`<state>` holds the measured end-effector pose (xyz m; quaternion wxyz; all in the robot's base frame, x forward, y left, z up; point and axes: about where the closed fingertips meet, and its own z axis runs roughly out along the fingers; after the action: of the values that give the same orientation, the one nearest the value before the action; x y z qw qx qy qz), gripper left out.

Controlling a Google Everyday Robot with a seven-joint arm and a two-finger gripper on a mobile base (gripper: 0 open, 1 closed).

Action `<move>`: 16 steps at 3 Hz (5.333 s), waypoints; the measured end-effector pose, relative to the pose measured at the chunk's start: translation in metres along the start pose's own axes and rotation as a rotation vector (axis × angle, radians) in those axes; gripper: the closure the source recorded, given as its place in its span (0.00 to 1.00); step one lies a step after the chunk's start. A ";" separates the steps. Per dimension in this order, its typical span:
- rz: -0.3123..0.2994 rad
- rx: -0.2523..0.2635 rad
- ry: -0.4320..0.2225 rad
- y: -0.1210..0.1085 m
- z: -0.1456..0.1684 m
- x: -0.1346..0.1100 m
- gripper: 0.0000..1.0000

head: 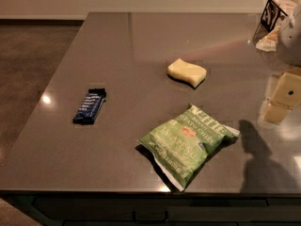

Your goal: Pick rxbar blueberry

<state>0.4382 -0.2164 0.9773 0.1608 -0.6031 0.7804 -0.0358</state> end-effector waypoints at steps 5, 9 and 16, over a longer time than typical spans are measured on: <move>-0.507 -0.111 -0.201 -0.007 0.055 -0.170 0.00; -1.069 -0.262 -0.159 0.049 0.155 -0.316 0.00; -1.129 -0.312 -0.070 0.031 0.185 -0.342 0.93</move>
Offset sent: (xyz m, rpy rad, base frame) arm 0.0278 0.0323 0.0040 0.0269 0.0070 0.0940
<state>0.5395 0.1429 0.8656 0.0521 -0.9429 0.3285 0.0193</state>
